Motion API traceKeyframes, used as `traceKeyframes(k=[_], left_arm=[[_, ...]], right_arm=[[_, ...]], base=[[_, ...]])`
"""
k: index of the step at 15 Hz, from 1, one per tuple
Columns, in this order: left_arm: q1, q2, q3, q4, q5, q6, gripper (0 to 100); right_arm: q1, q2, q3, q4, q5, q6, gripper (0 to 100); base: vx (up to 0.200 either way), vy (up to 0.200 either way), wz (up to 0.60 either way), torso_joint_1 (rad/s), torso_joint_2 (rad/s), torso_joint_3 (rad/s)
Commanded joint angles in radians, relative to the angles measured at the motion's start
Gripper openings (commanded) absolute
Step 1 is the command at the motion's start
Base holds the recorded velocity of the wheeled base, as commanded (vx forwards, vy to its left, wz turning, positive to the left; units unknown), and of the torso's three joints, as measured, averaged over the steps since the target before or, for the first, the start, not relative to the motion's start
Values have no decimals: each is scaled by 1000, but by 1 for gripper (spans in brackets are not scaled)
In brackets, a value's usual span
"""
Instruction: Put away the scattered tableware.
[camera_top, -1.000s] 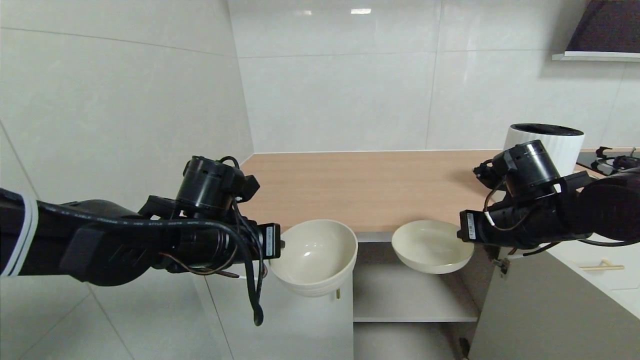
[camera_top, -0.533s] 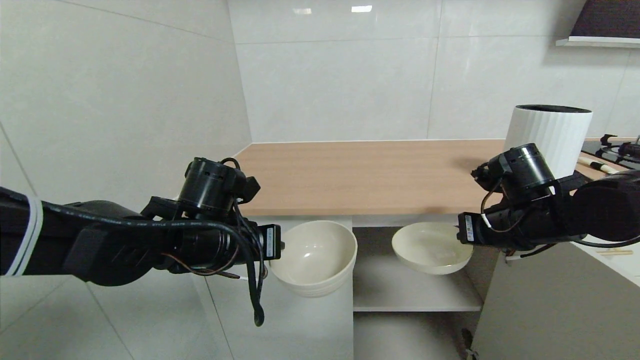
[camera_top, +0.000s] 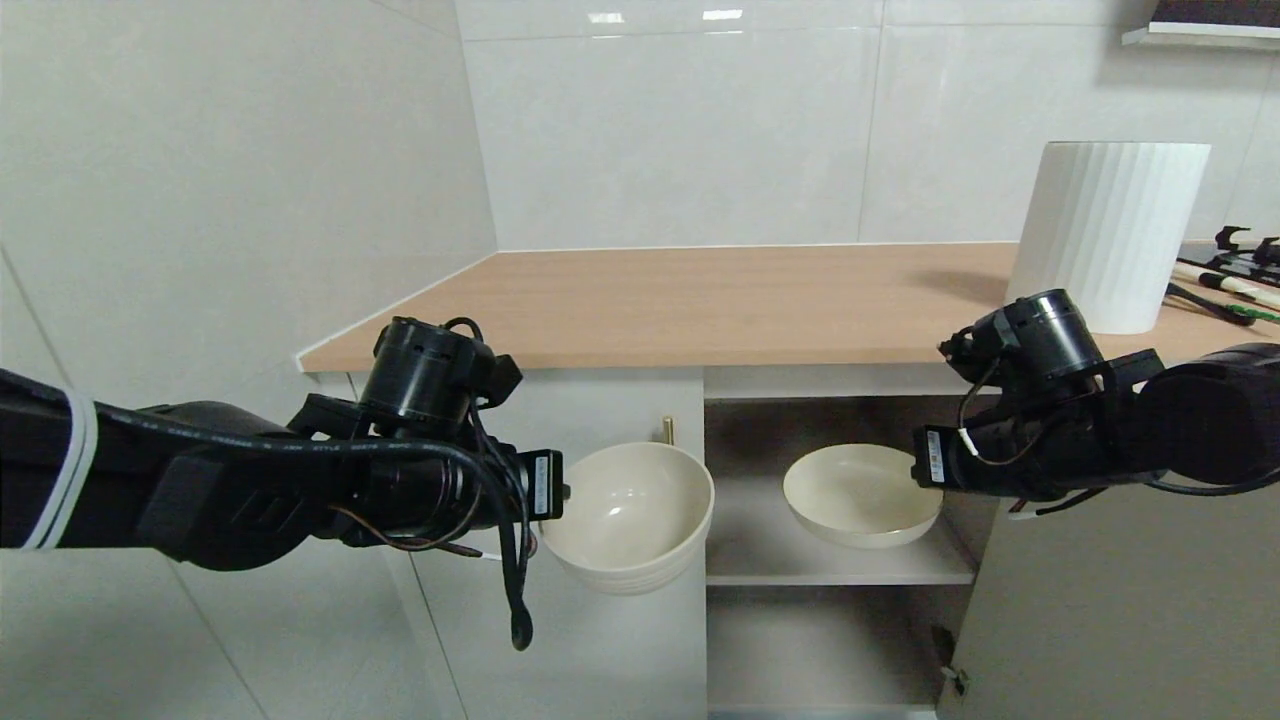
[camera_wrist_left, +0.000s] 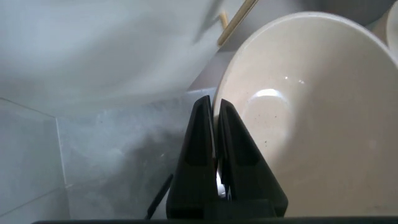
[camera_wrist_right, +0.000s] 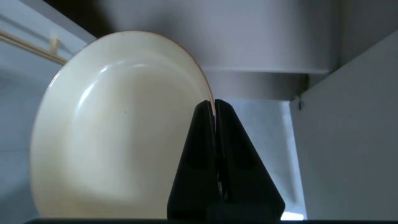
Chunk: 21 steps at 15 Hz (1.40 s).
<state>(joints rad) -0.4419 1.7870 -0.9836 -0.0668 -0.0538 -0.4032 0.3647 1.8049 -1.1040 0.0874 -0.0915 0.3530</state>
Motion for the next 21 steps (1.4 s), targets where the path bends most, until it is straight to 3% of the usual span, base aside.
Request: traceKeyframes(k=[1,9,15,21], left_arm=[[0,2,0,-1,0,0,0],[-1,8,0,-1,0,0,0],[-3,11,0,-1,-1,0,0],[-17,18,0,-1,0,-2,0]], right_arm=[[0,5,0,0,-4,0,0],[7,114,4,-48,-8,-8,0],[-4,473,-3,-384,-71,-2,0],[-73,628,-169,-387,-116,-8,0]], base=[[0,0,0,-119,442,330],[0,0,0,-27,73,50],[0,0,0,0,0,0],[0,0,0,0,0,0]])
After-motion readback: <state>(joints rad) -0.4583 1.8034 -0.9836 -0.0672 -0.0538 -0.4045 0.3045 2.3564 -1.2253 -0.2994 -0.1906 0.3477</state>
